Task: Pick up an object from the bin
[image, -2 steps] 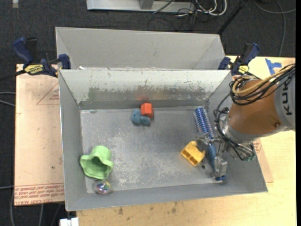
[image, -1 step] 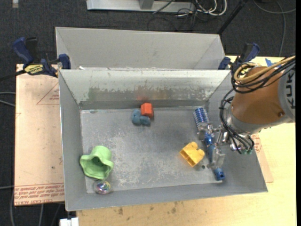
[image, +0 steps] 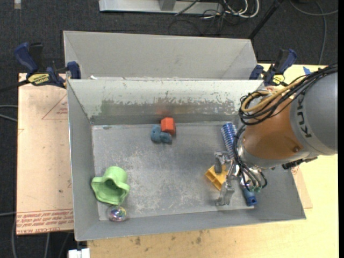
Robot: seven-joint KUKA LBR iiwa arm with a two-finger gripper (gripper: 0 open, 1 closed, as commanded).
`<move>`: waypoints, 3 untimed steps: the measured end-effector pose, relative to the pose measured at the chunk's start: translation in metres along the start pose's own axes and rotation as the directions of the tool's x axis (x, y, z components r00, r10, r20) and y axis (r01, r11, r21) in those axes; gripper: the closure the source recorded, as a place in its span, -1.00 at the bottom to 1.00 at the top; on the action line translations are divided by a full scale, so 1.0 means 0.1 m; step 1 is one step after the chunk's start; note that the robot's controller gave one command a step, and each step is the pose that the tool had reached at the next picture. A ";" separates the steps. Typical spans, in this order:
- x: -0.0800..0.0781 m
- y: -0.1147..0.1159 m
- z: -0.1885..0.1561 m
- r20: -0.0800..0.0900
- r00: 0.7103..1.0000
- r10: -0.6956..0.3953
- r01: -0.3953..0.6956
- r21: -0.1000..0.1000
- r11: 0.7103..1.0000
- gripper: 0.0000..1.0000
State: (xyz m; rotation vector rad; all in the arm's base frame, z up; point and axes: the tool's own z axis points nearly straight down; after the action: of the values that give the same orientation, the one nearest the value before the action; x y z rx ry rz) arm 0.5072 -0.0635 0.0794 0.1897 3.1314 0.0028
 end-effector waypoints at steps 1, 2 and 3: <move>-0.09 0.00 0.07 0.004 0.999 -0.045 0.045 0.002 0.999 -1.00; -0.09 -0.21 0.08 0.004 0.968 0.249 -0.249 0.001 0.968 -1.00; -0.10 -0.20 0.07 0.003 0.969 0.247 -0.247 0.001 0.969 1.00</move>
Offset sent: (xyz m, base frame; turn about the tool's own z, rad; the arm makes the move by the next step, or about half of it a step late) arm 0.0058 -0.0015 -0.0094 -0.0456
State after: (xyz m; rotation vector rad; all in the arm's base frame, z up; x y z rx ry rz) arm 0.5147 -0.0846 0.0728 0.5778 3.0804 0.0016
